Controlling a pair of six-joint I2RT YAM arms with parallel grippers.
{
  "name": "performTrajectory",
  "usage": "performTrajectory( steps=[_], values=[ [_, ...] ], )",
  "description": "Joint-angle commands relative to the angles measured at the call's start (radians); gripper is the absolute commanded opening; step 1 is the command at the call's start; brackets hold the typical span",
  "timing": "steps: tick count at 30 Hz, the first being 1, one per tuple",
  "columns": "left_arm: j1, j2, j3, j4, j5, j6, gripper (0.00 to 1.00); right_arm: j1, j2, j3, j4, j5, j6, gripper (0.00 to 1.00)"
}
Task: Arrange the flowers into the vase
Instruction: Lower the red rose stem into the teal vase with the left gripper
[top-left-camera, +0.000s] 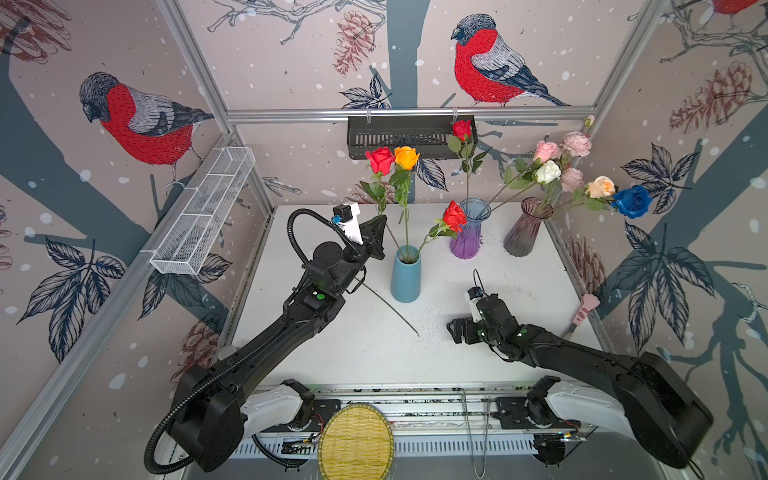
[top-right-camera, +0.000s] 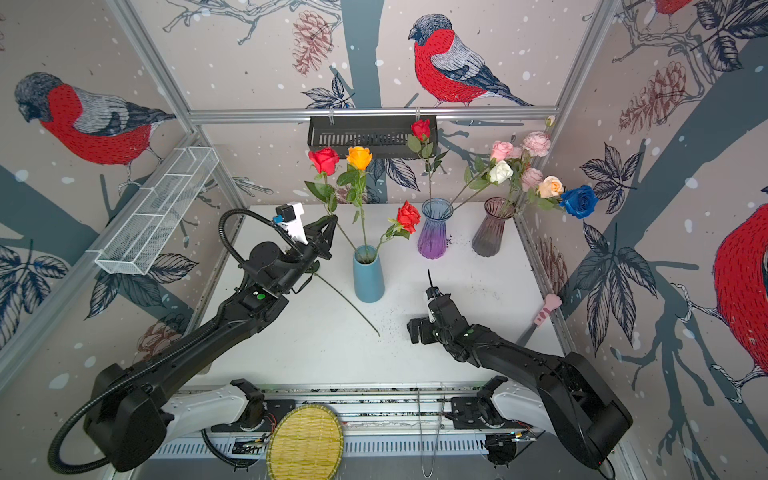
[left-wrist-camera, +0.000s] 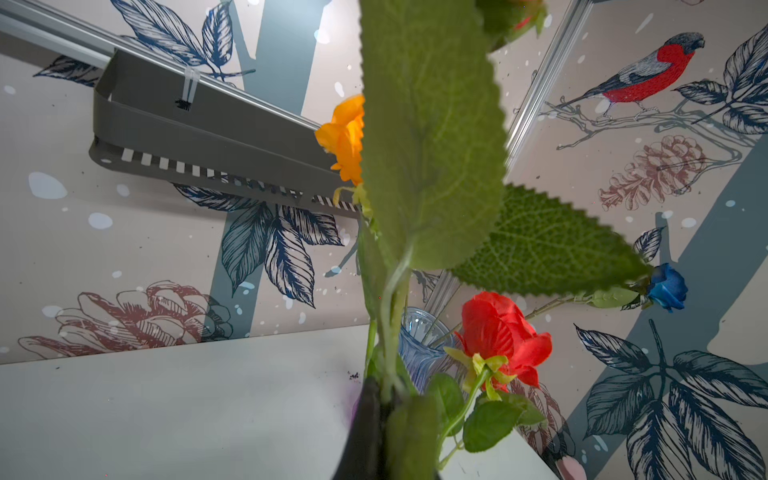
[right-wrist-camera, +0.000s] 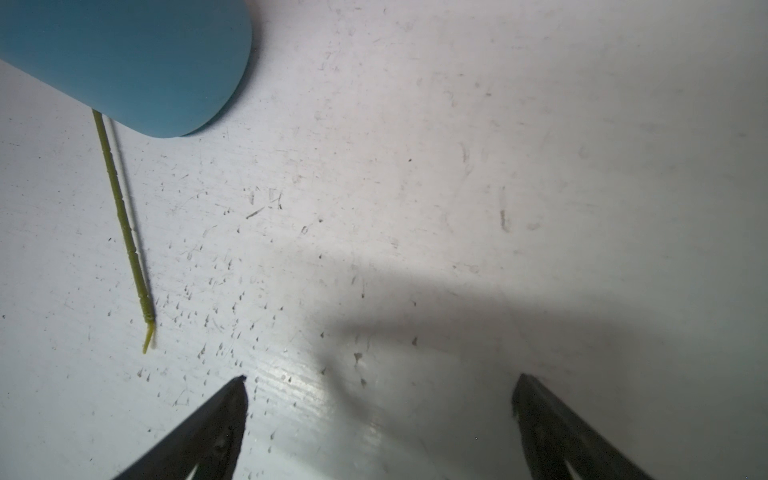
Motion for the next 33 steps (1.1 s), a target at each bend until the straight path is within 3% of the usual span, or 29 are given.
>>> performTrajectory(
  steps=[1, 10, 13, 16, 25, 33],
  values=[
    [-0.008, -0.001, -0.024, 0.103, -0.035, -0.032, 0.0, 0.003, 0.005, 0.0, -0.024, 0.001, 0.003, 1.0],
    [-0.008, -0.018, -0.08, 0.109, -0.06, -0.088, 0.0, 0.004, 0.011, 0.003, -0.025, 0.001, 0.003, 1.0],
    [-0.008, -0.045, -0.097, 0.108, -0.08, -0.09, 0.34, 0.004, 0.014, 0.005, -0.025, 0.001, 0.003, 1.0],
    [-0.008, -0.094, -0.115, 0.082, -0.121, -0.086, 0.56, 0.004, 0.015, 0.005, -0.027, 0.0, 0.003, 1.0],
    [-0.004, -0.291, -0.243, -0.001, -0.298, -0.09, 0.59, 0.009, 0.028, 0.011, -0.029, 0.002, 0.001, 1.0],
    [0.01, -0.313, -0.249, -0.055, -0.313, -0.108, 0.59, 0.012, 0.031, 0.012, -0.029, 0.006, 0.001, 1.0]
  ],
)
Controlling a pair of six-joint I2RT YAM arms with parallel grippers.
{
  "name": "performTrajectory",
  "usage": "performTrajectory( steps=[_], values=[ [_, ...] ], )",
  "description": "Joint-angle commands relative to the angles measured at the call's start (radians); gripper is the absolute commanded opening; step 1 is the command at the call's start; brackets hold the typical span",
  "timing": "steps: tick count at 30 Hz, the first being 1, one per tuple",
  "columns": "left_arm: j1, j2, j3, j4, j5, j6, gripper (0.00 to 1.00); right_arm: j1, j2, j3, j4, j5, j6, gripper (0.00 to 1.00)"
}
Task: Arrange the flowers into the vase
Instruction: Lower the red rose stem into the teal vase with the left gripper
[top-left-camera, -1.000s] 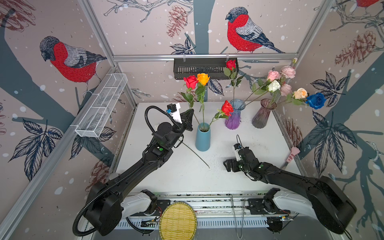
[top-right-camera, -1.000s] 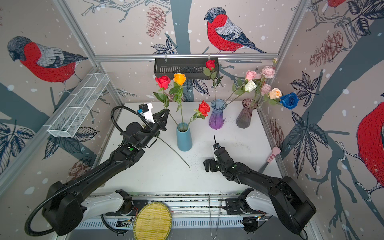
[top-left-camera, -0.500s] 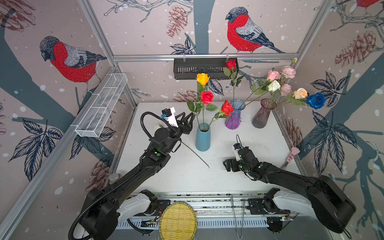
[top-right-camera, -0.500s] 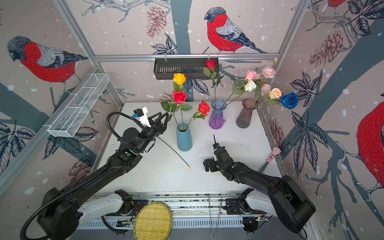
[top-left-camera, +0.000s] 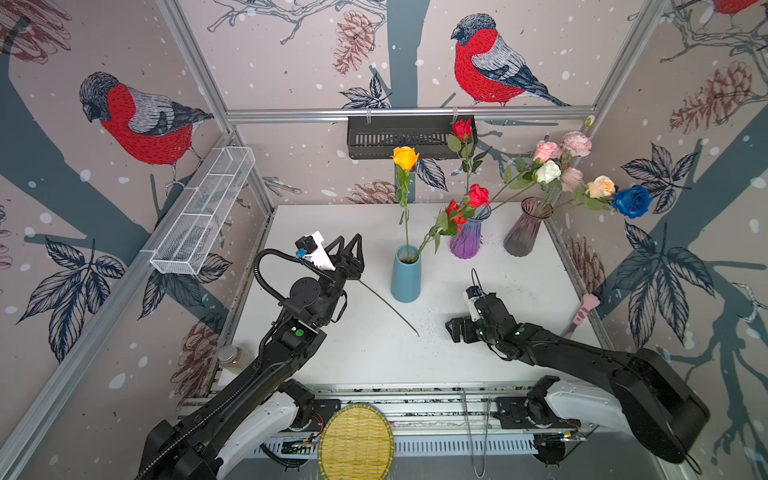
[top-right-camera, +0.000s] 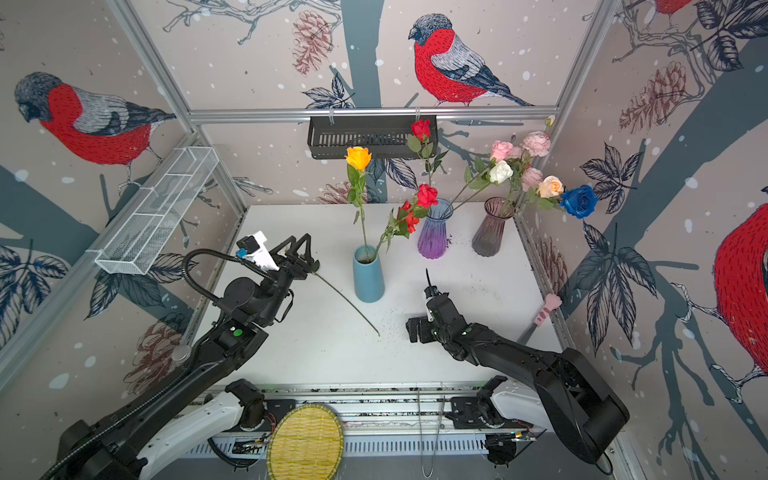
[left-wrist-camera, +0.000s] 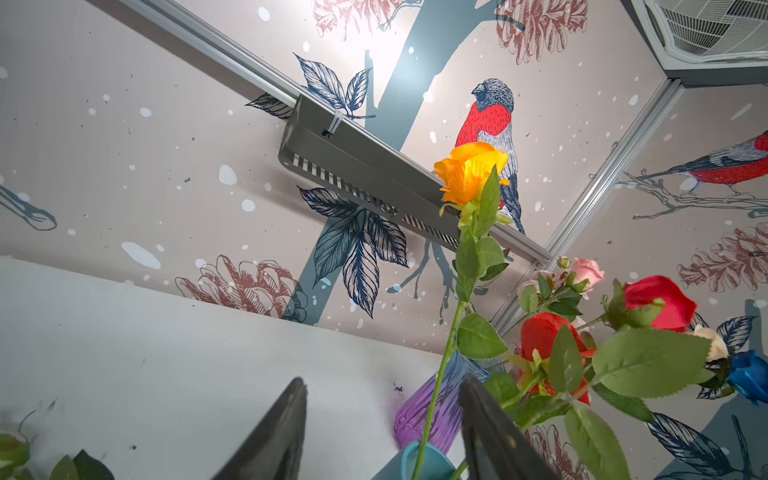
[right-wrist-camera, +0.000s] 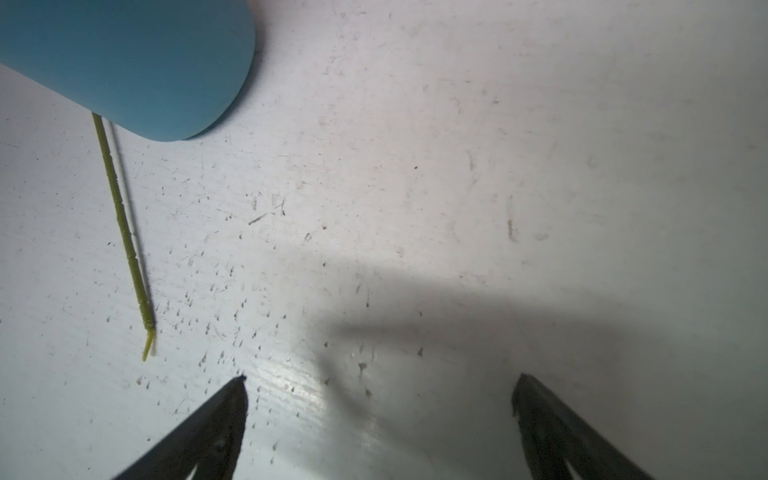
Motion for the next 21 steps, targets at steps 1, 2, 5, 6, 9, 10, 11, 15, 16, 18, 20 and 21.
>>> performTrajectory(
  steps=[1, 2, 5, 6, 9, 10, 11, 15, 16, 18, 20, 21],
  values=[
    [0.005, 0.006, 0.007, -0.005, -0.021, -0.021, 0.59, 0.004, 0.005, 0.001, -0.041, -0.001, 0.002, 1.0],
    [0.006, 0.011, 0.01, -0.005, -0.02, -0.023, 0.59, 0.005, 0.002, 0.001, -0.042, 0.0, 0.002, 1.0],
    [0.007, 0.026, 0.017, -0.004, -0.01, -0.03, 0.59, 0.005, 0.001, -0.001, -0.042, 0.002, 0.004, 1.0],
    [0.007, 0.03, 0.019, 0.0, -0.005, -0.03, 0.59, 0.005, 0.001, -0.001, -0.042, 0.002, 0.004, 1.0],
    [0.008, 0.037, 0.022, 0.002, 0.0, -0.035, 0.59, 0.005, 0.001, -0.001, -0.042, 0.001, 0.003, 1.0],
    [0.008, 0.039, 0.022, 0.003, -0.001, -0.038, 0.59, 0.004, 0.001, -0.001, -0.042, 0.0, 0.002, 1.0],
    [0.008, 0.039, 0.02, 0.003, -0.001, -0.039, 0.59, 0.005, -0.001, -0.001, -0.041, 0.0, 0.003, 1.0],
    [0.008, 0.035, 0.014, 0.001, 0.001, -0.045, 0.59, 0.003, -0.022, -0.001, -0.045, -0.011, -0.001, 0.99],
    [0.008, 0.033, 0.014, -0.003, 0.002, -0.045, 0.59, 0.002, -0.035, 0.003, -0.05, -0.02, -0.002, 0.98],
    [0.009, 0.027, 0.014, -0.015, 0.004, -0.041, 0.59, -0.012, -0.09, 0.036, -0.079, -0.056, 0.009, 0.98],
    [0.012, 0.02, 0.011, -0.027, 0.001, -0.038, 0.59, -0.018, -0.176, 0.086, -0.103, -0.085, 0.022, 0.98],
    [0.014, 0.014, 0.006, -0.032, 0.0, -0.037, 0.59, -0.018, -0.218, 0.123, -0.107, -0.096, 0.028, 0.98]
  ],
)
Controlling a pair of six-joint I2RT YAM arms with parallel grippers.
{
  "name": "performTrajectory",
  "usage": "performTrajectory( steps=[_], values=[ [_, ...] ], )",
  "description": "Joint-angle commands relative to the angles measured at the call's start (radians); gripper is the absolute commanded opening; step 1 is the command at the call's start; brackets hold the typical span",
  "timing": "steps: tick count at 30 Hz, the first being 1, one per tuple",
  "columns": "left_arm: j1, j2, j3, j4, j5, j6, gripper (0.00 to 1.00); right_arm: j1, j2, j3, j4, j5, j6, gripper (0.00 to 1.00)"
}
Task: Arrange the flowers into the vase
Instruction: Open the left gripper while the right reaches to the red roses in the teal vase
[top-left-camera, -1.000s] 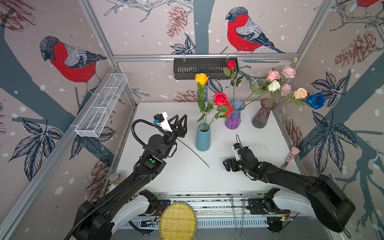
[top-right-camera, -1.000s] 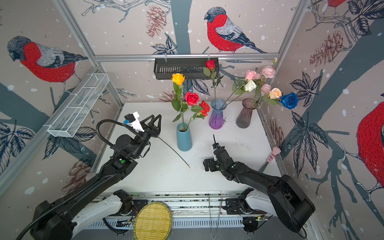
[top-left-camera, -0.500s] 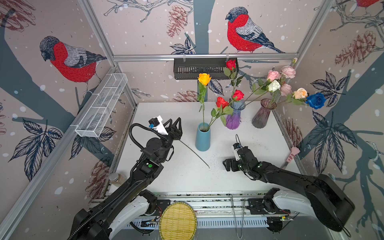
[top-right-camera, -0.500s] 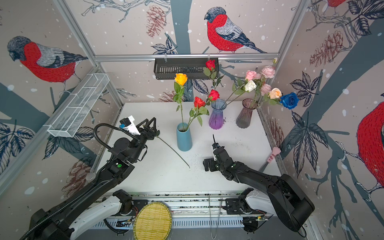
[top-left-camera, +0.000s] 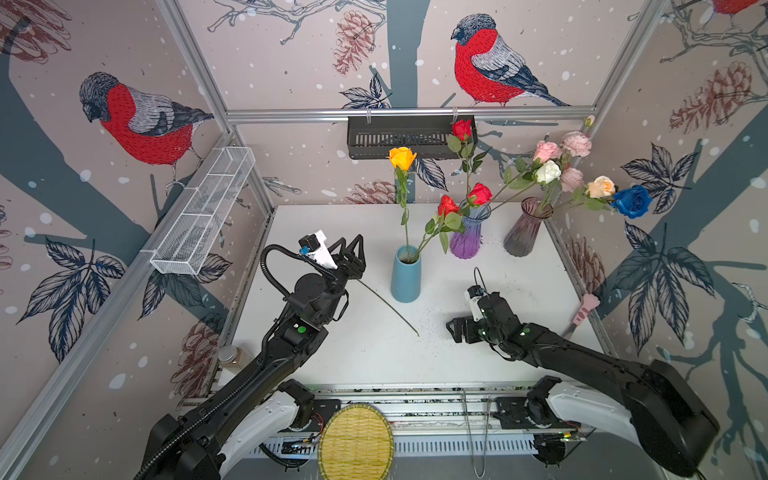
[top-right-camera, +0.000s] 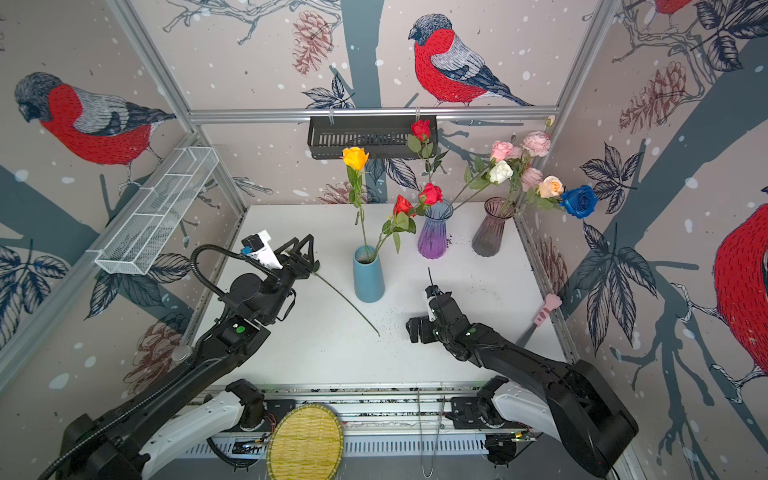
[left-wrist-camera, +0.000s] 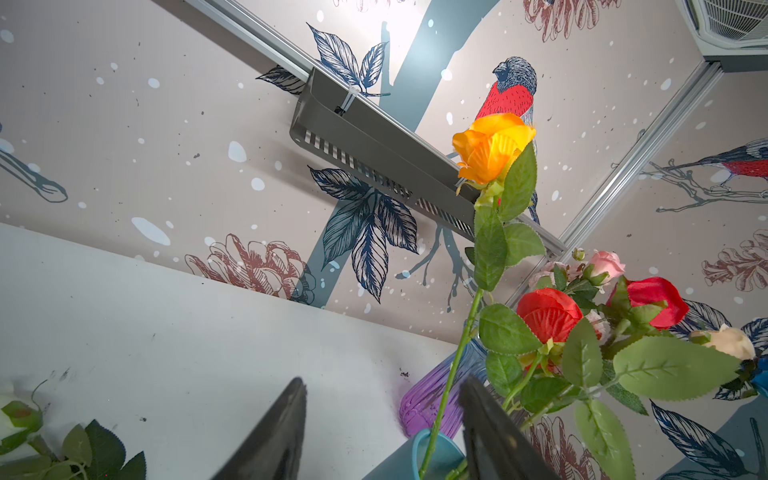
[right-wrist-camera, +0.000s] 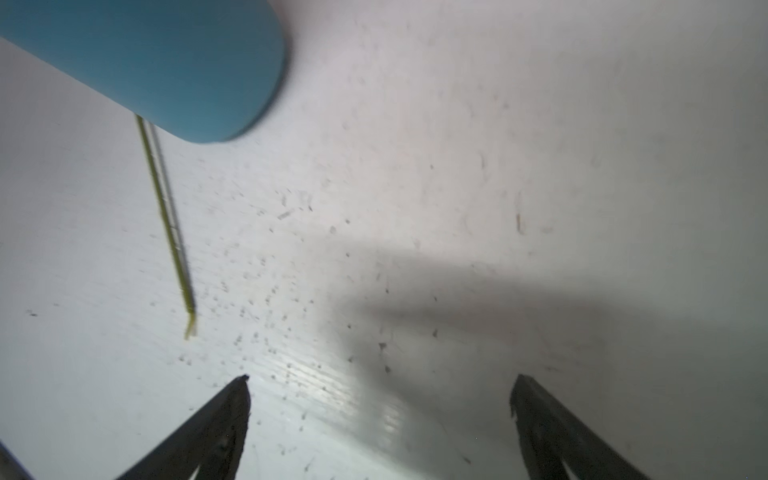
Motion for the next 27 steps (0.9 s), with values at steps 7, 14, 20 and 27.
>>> performTrajectory(
  steps=[7, 14, 20, 27],
  values=[
    [0.01, -0.076, -0.056, -0.014, -0.012, -0.022, 0.59, -0.03, -0.223, 0.333, 0.01, -0.084, -0.001, 0.97],
    [0.01, -0.178, -0.117, -0.04, -0.022, -0.031, 0.59, -0.302, -0.03, 0.698, -0.145, -0.301, 0.066, 0.96],
    [0.025, -0.243, -0.117, -0.098, -0.025, -0.001, 0.61, -0.356, 0.112, 0.824, -0.08, -0.446, 0.127, 0.93],
    [0.073, -0.304, -0.122, -0.153, -0.003, 0.012, 0.62, -0.402, 0.225, 0.804, 0.166, -0.634, 0.274, 0.91]
  ],
)
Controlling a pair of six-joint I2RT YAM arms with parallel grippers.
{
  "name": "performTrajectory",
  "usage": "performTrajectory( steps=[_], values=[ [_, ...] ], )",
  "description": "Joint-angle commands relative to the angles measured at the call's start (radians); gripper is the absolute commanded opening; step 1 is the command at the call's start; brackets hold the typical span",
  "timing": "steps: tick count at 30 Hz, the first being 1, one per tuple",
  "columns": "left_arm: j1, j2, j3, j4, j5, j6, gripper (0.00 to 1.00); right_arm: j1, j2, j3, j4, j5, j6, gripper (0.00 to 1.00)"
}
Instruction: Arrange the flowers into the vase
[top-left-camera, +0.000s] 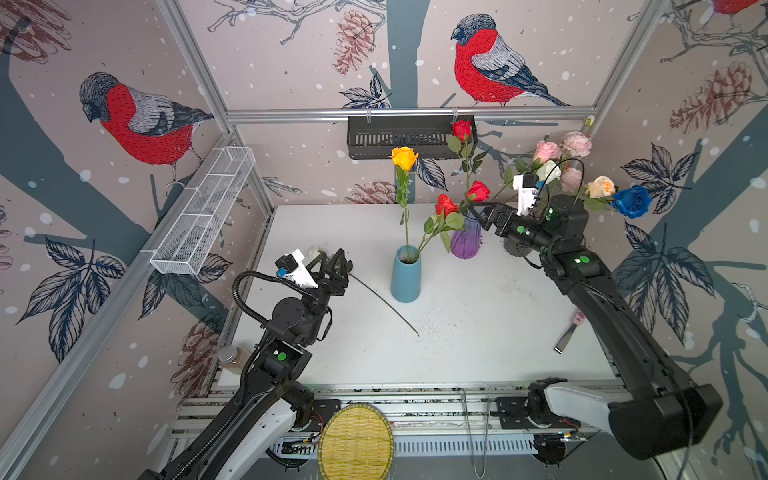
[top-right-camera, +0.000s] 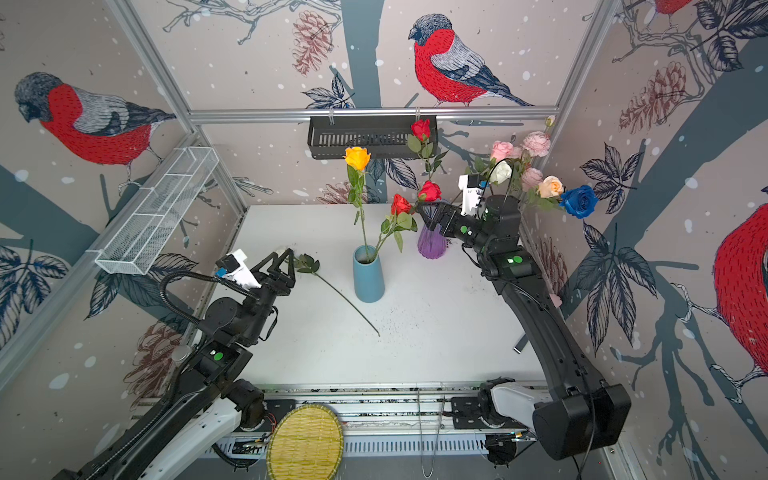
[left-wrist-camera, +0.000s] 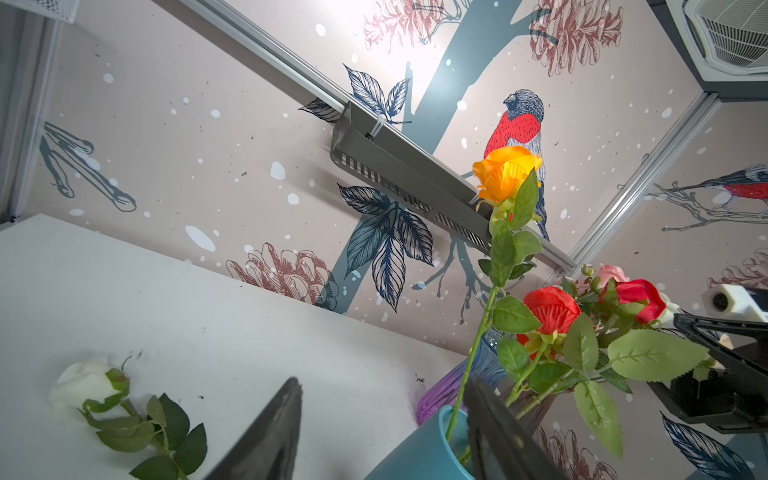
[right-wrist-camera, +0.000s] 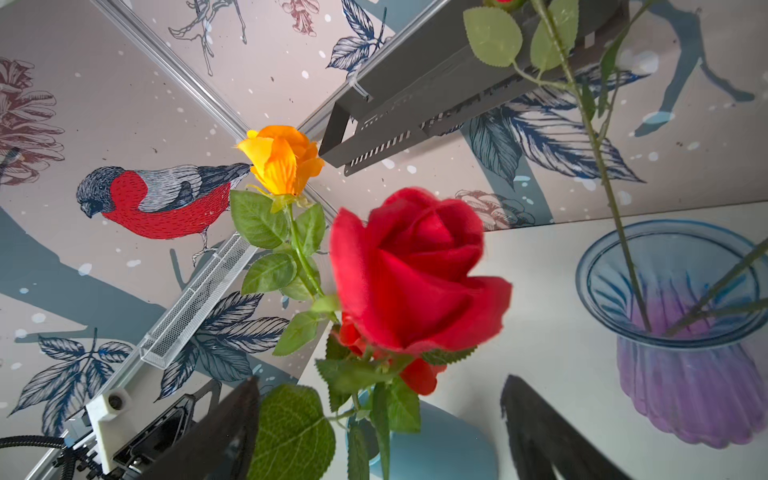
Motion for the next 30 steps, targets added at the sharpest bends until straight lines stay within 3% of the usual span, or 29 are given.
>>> performTrajectory(
  steps=[1, 17, 20, 25, 30],
  values=[
    [0.021, -0.018, -0.004, -0.022, 0.02, 0.012, 0.62, -0.002, 0.058, 0.001, 0.185, -0.147, 0.099, 0.91],
    [0.038, -0.067, -0.016, -0.044, 0.029, 0.006, 0.62, 0.047, 0.142, -0.055, 0.657, -0.343, 0.224, 0.9],
    [0.038, -0.077, -0.016, -0.048, 0.025, 0.007, 0.62, 0.113, 0.119, -0.048, 0.597, -0.347, 0.172, 0.9],
    [0.038, -0.077, -0.016, -0.043, 0.025, 0.001, 0.62, 0.264, 0.115, 0.007, 0.363, -0.232, 0.021, 0.91],
    [0.038, -0.076, -0.012, -0.037, 0.033, -0.009, 0.62, 0.348, 0.178, 0.09, 0.25, -0.137, -0.002, 0.9]
  ],
)
